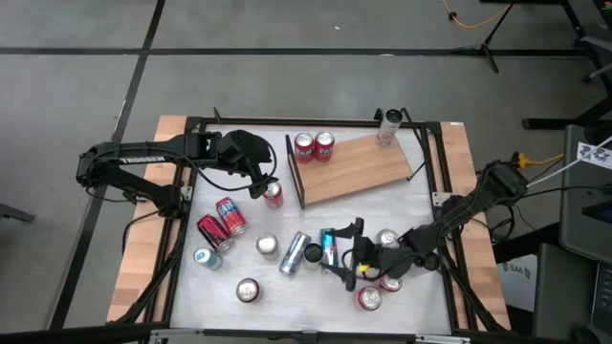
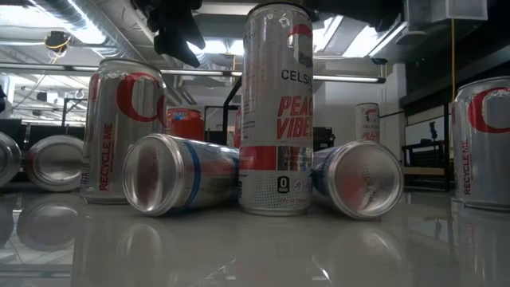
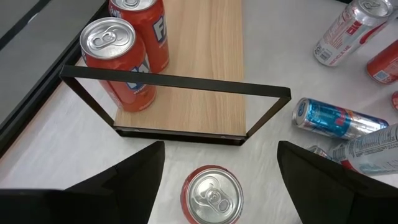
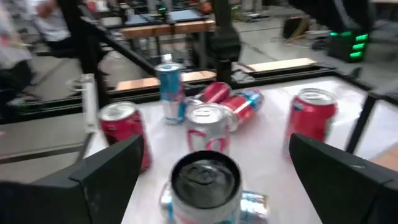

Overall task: Place canned beverage on shelf
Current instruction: Put the bottom left black soda can on the shelf

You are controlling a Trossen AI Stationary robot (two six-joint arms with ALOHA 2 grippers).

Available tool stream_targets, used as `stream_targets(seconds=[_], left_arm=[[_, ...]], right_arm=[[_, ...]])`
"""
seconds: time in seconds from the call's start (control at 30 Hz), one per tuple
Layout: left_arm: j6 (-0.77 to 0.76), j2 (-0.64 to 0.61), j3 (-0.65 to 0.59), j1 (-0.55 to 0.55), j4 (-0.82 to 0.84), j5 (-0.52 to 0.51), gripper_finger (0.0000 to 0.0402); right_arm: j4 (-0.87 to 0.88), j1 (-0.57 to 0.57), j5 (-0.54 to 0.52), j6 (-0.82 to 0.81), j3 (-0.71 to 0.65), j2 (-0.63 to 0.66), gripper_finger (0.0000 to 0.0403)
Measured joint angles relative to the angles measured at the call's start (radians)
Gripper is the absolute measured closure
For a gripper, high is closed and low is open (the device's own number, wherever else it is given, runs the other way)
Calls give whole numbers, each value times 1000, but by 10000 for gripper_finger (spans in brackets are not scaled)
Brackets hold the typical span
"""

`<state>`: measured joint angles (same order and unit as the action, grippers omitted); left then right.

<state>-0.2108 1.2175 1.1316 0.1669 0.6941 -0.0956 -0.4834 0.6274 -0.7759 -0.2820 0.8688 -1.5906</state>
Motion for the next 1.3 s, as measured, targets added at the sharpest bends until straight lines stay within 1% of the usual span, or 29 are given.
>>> stream_targets(seconds=[0.07,0.27,0.43,0.63,0.77,1.07,1.3], left_arm=[[0,0,0,0,0,0,99],[0,0,0,0,0,0,99],[0,0,0,0,0,0,99],[0,0,0,0,0,0,99],[0,0,0,0,0,0,99],[0,0,0,0,0,0,99],[0,0,0,0,0,0,99]], right_arm=[[1,4,-41,0,17,-30,11],[6,1,-51,0,74,-114,11],[16,2,-141,0,122,-173,11],[10,2,-141,-1,144,-183,11],[17,2,-163,-3,148,-183,11],[44,9,-148,-84,149,-185,11],[18,22,-175,-91,149,-238,11]])
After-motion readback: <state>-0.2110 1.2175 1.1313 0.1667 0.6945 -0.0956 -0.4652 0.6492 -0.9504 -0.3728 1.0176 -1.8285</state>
